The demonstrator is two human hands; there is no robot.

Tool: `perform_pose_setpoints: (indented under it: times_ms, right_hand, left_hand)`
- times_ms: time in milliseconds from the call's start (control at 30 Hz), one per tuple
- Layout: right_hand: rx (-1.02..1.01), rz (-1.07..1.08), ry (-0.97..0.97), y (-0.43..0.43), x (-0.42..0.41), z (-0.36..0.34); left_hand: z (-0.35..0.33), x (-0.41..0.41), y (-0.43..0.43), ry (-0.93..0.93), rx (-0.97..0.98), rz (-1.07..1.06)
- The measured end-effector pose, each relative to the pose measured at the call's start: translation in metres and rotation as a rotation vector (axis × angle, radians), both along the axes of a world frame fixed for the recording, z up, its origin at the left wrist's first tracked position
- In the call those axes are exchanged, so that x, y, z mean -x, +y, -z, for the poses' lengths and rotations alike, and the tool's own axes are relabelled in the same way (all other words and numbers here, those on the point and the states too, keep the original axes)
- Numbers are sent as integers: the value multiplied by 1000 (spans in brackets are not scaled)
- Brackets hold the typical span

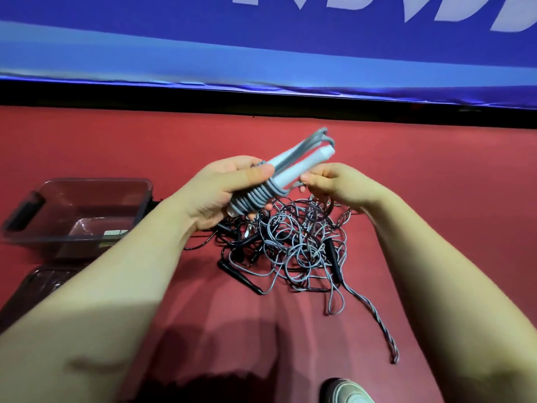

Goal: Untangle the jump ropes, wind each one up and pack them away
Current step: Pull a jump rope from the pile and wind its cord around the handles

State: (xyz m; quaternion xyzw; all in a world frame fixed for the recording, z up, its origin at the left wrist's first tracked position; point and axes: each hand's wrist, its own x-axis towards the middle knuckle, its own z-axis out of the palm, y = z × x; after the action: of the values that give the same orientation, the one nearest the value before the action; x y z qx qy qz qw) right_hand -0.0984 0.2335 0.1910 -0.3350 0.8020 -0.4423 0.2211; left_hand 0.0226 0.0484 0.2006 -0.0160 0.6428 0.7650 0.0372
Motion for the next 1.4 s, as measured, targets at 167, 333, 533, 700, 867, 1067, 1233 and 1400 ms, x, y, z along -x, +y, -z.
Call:
perform_pose_setpoints:
  times_ms: [167,333,533,700,867,1067,1233,1400]
  right_hand:
    - [-295,-32,213,-13,9,-38]
    - [-503,-73,480,-42,-20,-65]
    - [-331,8,461,-54,-58,-60]
    - [-92,119,136,-35,-61,-32]
    - [51,160,59,-24,-64,-6]
    - [152,248,452,-33,-70,6]
    - [247,363,350,-32,-65,16]
    - [281,303,547,-33,-66,28]
  left_hand:
    - [9,3,-1,-43,699,94]
    - [20,11,1,-40,1174,-1]
    - [29,11,-14,3,1050,-298]
    - [22,10,-19,113,830,-370]
    - [21,12,-7,61,419,-400]
    - [20,14,-6,46,92,-294]
    - [16,15,0,28,73,-283]
    - [15,13,7,-30,-20,-361]
